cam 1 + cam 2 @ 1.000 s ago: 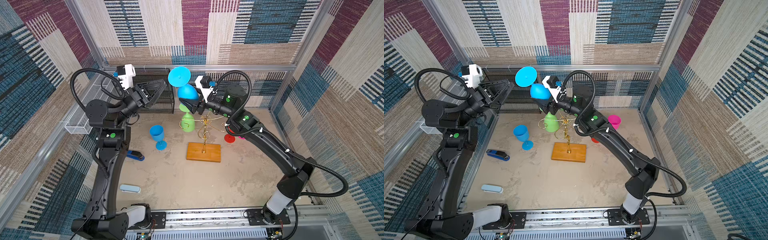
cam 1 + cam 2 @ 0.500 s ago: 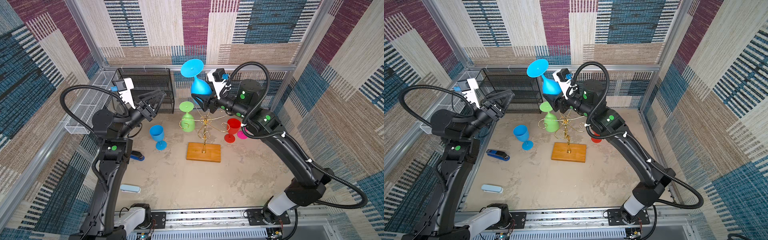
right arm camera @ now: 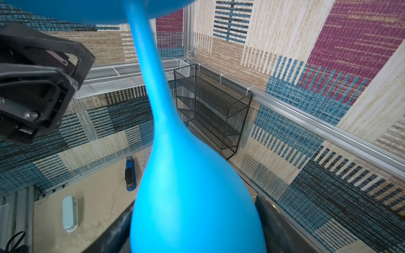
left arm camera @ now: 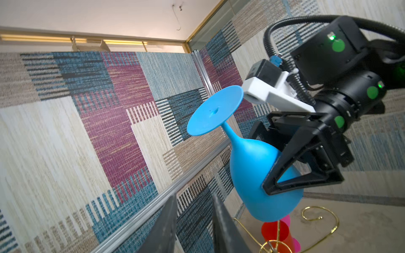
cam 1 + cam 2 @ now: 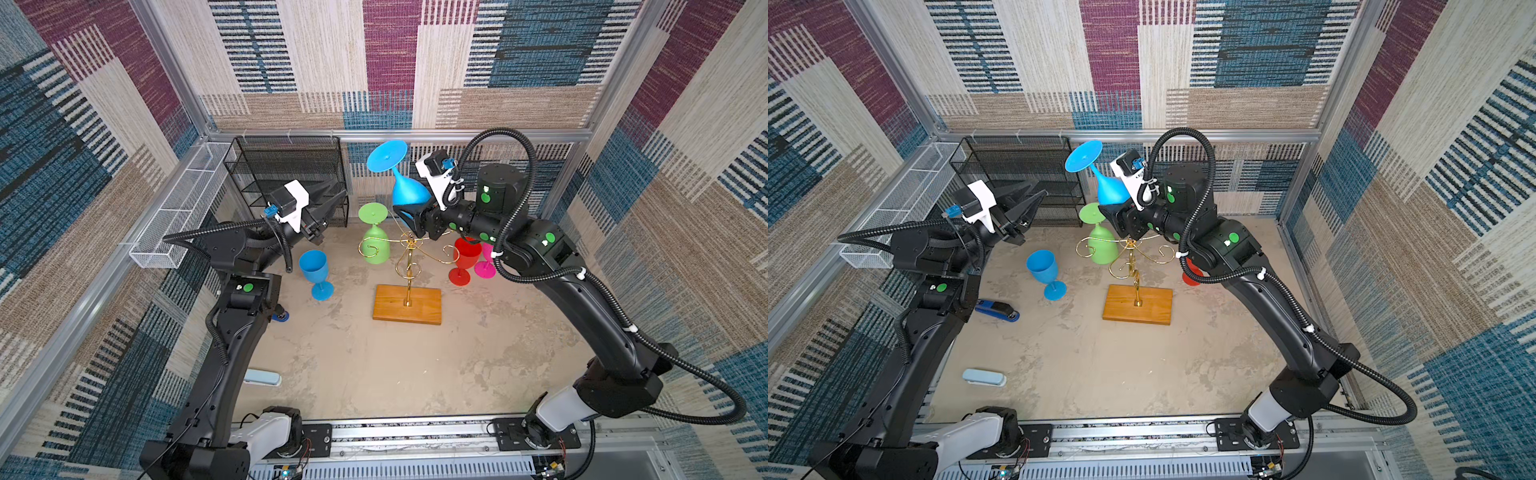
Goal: Take the wine glass off the wine glass rack
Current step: Pass the wine glass.
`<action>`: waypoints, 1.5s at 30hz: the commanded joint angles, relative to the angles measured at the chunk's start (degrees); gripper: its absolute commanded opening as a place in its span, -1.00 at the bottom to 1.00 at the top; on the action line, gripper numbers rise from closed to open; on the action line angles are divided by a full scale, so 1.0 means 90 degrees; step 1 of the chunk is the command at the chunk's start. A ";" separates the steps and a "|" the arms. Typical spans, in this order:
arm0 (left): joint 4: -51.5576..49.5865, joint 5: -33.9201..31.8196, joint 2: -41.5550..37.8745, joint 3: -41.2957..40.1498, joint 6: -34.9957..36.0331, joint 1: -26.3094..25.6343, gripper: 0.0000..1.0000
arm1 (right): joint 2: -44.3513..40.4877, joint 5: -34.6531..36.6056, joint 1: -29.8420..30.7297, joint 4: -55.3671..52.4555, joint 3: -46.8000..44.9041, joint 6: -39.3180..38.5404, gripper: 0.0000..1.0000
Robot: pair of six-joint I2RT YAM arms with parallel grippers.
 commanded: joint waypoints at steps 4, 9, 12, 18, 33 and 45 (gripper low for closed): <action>0.0526 0.0135 0.0129 -0.0007 0.1397 -0.0084 -0.33 | 0.0177 -0.0094 0.0202 -0.0262 0.0177 0.0004 -0.47; 0.0787 0.0054 0.0169 -0.0009 0.1483 -0.0150 -0.31 | 0.0294 -0.0107 0.0355 -0.0296 0.0226 0.0039 -0.49; 0.0674 0.0024 0.0178 -0.0001 0.1595 -0.0182 -0.30 | 0.0405 -0.0133 0.0450 -0.0357 0.0306 0.0044 -0.50; 0.0661 -0.0002 0.0140 -0.0063 0.1852 -0.0201 -0.30 | 0.0556 -0.0189 0.0628 -0.0462 0.0406 0.0049 -0.51; 0.0952 -0.0401 -0.0022 -0.0332 0.2075 -0.0201 -0.63 | 0.0597 -0.0414 0.0690 -0.0682 0.0396 0.0125 -0.54; 0.0666 -0.1149 -0.0314 -0.0524 0.2062 -0.0191 -1.00 | 0.0124 -0.0379 0.0699 -0.0064 -0.0136 0.0266 0.87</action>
